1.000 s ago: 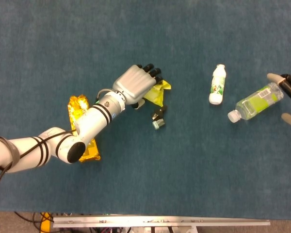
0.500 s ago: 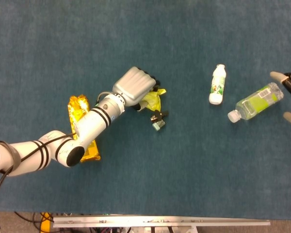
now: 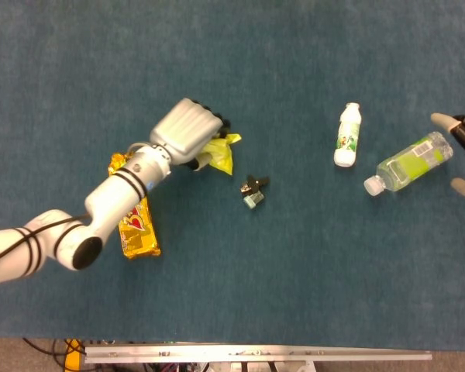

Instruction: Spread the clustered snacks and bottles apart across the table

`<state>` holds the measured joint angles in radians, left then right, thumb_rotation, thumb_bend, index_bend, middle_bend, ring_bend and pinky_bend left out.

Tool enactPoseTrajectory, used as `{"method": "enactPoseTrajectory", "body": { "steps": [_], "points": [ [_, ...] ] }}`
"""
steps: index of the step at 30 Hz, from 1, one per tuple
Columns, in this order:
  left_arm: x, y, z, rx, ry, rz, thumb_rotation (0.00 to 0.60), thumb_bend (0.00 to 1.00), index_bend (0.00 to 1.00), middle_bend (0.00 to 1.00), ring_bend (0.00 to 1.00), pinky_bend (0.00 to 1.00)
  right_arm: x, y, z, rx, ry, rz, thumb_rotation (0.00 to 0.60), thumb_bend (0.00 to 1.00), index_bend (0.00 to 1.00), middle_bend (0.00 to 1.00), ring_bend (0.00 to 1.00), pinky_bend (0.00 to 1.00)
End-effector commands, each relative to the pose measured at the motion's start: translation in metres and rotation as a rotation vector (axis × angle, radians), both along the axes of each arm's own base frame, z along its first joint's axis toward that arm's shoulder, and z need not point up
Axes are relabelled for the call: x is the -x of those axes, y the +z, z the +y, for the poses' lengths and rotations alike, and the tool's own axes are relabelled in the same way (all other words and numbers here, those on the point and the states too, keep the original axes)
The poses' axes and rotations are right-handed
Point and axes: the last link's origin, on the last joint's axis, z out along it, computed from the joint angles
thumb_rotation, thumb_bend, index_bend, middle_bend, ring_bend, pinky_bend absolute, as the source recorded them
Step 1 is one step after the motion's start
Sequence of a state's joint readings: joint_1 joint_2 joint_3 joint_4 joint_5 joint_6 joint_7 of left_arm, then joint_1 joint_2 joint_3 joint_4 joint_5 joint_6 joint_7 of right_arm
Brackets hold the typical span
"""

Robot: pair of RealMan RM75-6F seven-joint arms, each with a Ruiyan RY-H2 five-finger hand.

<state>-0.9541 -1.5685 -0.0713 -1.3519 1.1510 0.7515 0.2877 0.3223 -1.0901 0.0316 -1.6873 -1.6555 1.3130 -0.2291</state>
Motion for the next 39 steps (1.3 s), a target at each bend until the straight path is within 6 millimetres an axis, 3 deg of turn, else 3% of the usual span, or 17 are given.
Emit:
{"method": "enactPoseTrajectory", "body": {
  "steps": [1,13,21,23,27,30,39],
  "points": [
    [0.014,0.019,-0.005,-0.027,0.001,0.001,0.6,0.32,0.42,0.43,0.42,0.41,-0.001,-0.001,0.001,-0.002,0.005,-0.004,0.6,0.0,0.22,0.38,0.36,0.54],
    [0.069,0.085,-0.035,-0.114,0.057,0.026,0.6,0.32,0.42,0.43,0.42,0.41,-0.005,-0.004,0.003,-0.017,0.024,-0.01,0.6,0.0,0.22,0.38,0.36,0.54],
    [0.092,0.099,-0.063,-0.072,0.09,0.096,0.6,0.32,0.4,0.41,0.38,0.41,-0.004,-0.005,0.004,-0.024,0.023,-0.007,0.6,0.0,0.22,0.38,0.36,0.54],
    [0.095,0.099,-0.066,-0.054,0.095,0.131,0.6,0.32,0.35,0.35,0.32,0.39,-0.004,-0.005,0.004,-0.023,0.025,-0.007,0.6,0.0,0.22,0.38,0.36,0.54],
    [0.095,0.102,-0.066,-0.036,0.133,0.18,0.6,0.32,0.16,0.16,0.14,0.29,-0.003,-0.003,0.005,-0.022,0.025,-0.005,0.6,0.0,0.22,0.38,0.36,0.54],
    [0.093,0.106,-0.066,-0.039,0.151,0.194,0.6,0.32,0.04,0.06,0.05,0.25,-0.003,-0.002,0.005,-0.021,0.026,-0.003,0.6,0.0,0.22,0.38,0.36,0.54],
    [0.096,0.139,-0.067,-0.17,0.215,0.046,0.6,0.32,0.0,0.06,0.04,0.22,-0.02,-0.007,0.007,-0.057,0.079,-0.012,0.6,0.0,0.22,0.38,0.36,0.54]
  ]
}}
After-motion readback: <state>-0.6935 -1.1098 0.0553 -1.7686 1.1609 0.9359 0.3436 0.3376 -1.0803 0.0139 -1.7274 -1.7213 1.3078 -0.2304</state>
